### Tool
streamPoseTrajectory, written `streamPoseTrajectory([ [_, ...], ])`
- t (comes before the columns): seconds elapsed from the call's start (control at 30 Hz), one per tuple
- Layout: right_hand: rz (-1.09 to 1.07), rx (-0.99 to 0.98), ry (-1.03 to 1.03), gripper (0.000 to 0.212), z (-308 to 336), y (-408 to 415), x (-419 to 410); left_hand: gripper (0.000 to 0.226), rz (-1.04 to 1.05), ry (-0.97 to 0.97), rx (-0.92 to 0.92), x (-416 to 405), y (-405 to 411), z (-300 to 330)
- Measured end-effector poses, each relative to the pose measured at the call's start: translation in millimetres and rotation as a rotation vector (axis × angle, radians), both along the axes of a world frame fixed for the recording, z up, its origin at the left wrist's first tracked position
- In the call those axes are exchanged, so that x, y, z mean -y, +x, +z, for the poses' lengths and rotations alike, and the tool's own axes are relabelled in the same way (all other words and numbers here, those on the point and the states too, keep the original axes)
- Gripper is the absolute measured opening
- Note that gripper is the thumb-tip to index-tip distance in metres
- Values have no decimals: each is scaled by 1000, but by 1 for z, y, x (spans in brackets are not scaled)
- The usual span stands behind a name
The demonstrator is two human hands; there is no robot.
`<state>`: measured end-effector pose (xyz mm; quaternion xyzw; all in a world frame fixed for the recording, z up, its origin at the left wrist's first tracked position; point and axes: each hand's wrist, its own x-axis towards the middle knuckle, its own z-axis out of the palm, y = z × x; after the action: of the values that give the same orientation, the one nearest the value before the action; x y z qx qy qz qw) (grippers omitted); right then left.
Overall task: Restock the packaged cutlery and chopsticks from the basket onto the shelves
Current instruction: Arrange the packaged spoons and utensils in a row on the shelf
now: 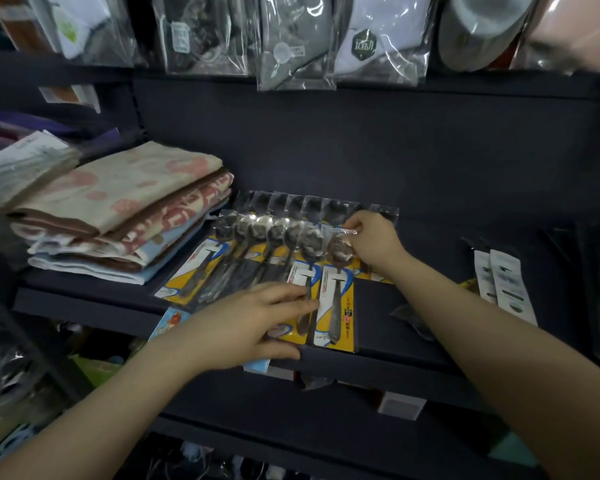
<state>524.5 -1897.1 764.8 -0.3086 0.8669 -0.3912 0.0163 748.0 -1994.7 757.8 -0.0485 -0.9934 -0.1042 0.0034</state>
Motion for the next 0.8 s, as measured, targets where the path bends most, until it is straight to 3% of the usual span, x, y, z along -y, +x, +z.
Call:
streamPoseTrajectory([
  [0.2, 28, 294, -157, 12, -1, -5, 5, 83, 23, 4, -69, 0, -2, -8],
  [0.33, -2, 277, -125, 8, -4, -3, 6, 80, 19, 6, -107, -1, -4, -10],
  [0.43, 72, 46, 111, 39, 10, 3, -5, 78, 24, 7, -109, -3, -4, -5],
  [0.5, 241, 17, 196, 53, 30, 10, -28, 78, 0, 13, -153, -6, -5, -1],
  [0.63, 620, 120, 333, 36, 65, 26, -96, 60, -80, 83, -348, -19, -12, 10],
  [0.8, 662, 108, 677, 57, 55, 26, -149, 44, -82, 186, -423, -41, -40, 19],
])
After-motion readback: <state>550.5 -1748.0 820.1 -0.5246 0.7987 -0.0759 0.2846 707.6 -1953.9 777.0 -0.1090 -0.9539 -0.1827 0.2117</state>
